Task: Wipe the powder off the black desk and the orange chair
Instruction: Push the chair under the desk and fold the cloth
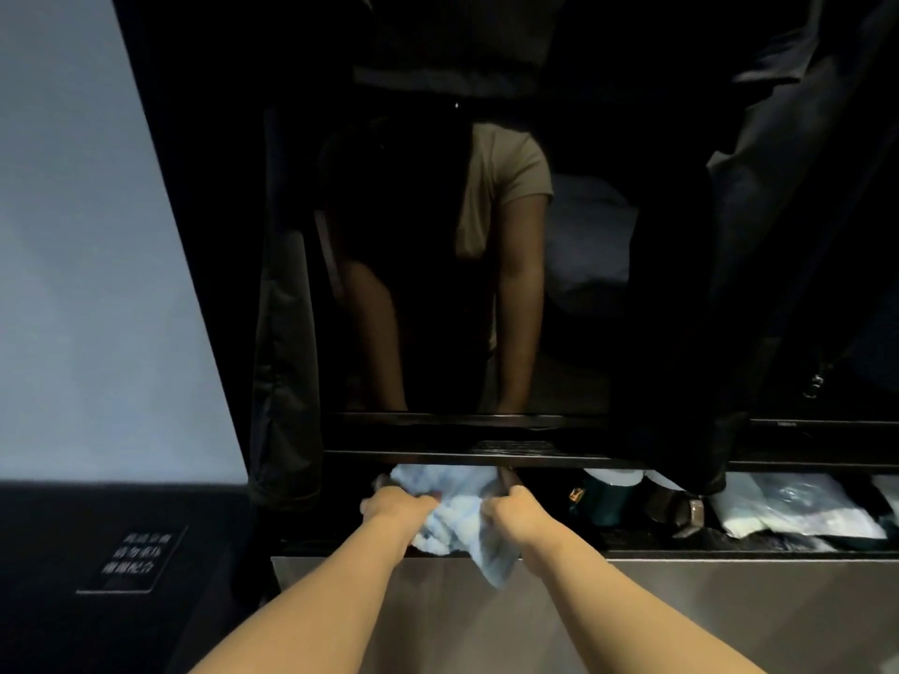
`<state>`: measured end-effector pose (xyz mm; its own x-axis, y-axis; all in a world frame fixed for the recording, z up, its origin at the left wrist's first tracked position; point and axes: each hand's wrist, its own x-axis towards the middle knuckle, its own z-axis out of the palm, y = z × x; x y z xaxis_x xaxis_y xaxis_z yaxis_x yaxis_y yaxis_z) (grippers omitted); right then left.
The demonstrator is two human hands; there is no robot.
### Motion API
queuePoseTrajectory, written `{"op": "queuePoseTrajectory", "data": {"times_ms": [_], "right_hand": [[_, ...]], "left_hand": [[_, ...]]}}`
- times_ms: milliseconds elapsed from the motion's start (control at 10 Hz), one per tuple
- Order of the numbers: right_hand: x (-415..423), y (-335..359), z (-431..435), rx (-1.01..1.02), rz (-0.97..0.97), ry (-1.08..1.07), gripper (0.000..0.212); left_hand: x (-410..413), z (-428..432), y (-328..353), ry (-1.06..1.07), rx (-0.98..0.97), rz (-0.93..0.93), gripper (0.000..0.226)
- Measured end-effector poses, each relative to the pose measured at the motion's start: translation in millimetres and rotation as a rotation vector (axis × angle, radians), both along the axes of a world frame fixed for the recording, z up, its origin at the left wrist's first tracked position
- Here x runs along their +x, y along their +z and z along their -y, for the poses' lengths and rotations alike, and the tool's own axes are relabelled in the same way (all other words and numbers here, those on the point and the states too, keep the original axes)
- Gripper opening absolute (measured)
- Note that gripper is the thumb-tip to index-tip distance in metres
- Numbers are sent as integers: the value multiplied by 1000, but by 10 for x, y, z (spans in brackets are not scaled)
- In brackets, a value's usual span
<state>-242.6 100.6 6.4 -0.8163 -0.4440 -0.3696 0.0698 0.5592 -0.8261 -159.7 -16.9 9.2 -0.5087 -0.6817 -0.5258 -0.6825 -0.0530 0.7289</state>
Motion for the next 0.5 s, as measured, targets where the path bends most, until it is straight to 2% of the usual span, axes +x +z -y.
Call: {"op": "queuePoseTrajectory", "data": {"times_ms": [100,200,400,500], "right_hand": [[-12,-29,17,35,-13,-11,51],[-5,39,-26,-4,-4,-92,53],[165,250,-200,-4,-67,-117,29],[293,355,-264,51,-156,-44,36]], "left_hand": [[-2,18,-29,69,109,-147,51],[57,-1,12,60,45,-169,54],[290,-25,213,-102,-267,-84,70],[474,-73,351,-249,-454,-36,55]]}}
